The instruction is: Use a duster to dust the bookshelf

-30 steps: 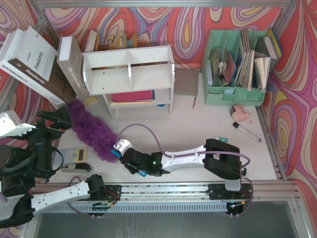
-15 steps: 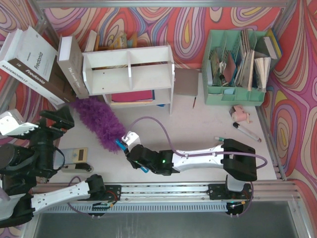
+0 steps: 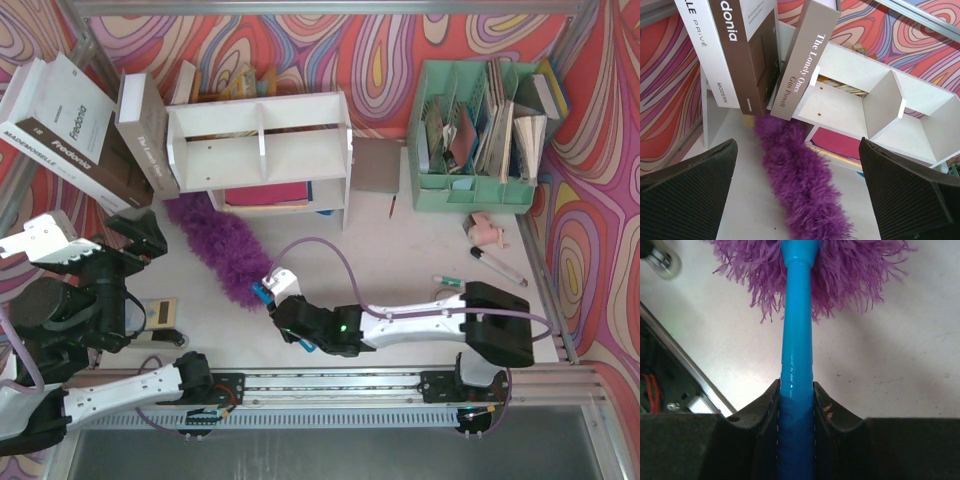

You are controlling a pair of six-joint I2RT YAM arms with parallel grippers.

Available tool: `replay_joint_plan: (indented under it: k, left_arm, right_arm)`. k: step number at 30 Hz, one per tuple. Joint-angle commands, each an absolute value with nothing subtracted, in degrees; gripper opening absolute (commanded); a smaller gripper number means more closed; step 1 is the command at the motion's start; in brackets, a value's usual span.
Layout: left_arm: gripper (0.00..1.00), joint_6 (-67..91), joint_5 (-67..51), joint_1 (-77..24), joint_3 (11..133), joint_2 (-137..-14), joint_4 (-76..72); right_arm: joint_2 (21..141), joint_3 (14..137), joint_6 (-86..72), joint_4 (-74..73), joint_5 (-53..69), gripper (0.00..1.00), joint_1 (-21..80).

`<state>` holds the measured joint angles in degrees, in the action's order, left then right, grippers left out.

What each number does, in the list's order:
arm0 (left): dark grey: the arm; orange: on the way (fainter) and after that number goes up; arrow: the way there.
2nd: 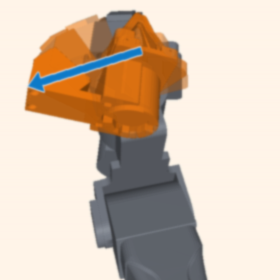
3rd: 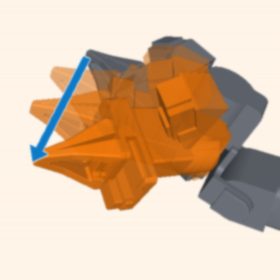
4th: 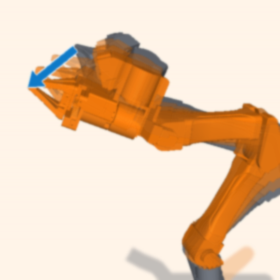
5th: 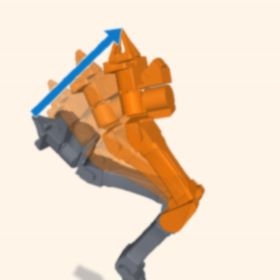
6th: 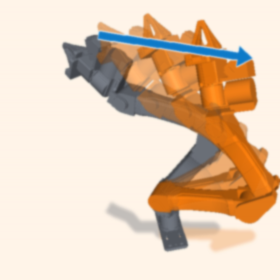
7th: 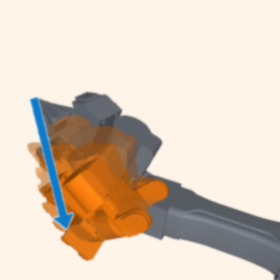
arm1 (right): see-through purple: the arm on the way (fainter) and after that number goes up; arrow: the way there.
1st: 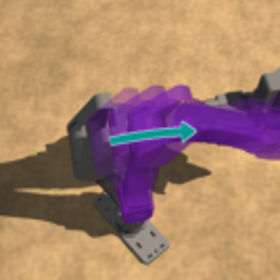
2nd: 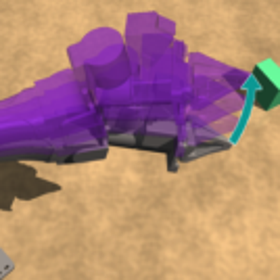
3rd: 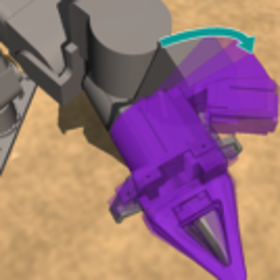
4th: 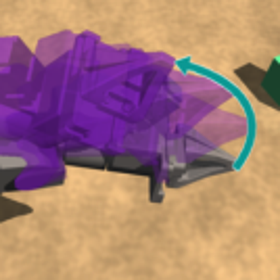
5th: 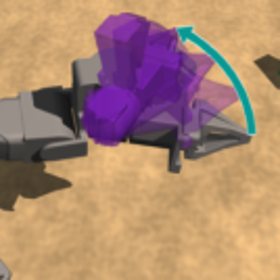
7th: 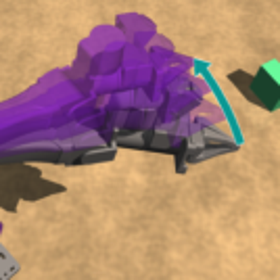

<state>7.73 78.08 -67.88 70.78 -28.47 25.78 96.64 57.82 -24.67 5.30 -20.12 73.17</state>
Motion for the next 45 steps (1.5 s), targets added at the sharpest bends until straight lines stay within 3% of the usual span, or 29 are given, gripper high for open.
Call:
replay_joint_plan:
  k: [1,6,20,34,45]
  left_arm:
    - [0.99,6.99,79.10,-68.02,71.02,-27.71,25.57]
    - [0.98,6.84,79.41,-68.02,70.93,-28.01,25.50]
    - [0.99,5.94,79.36,-68.03,70.37,-28.66,24.32]
    - [0.98,6.49,79.19,-67.98,70.07,-28.47,24.23]
    - [0.99,6.75,79.19,-68.03,69.83,-28.54,24.41]
  right_arm:
    - [89.17,57.65,-23.53,10.56,-25.84,0.00,73.44]
    - [86.50,55.60,-23.59,9.66,-27.05,0.00,73.46]
    - [93.65,53.86,-25.70,7.03,-18.55,0.00,73.47]
    - [87.38,56.44,-21.02,7.65,-20.80,0.00,73.82]
    - [96.28,55.63,-22.42,8.44,-14.52,0.00,73.81]
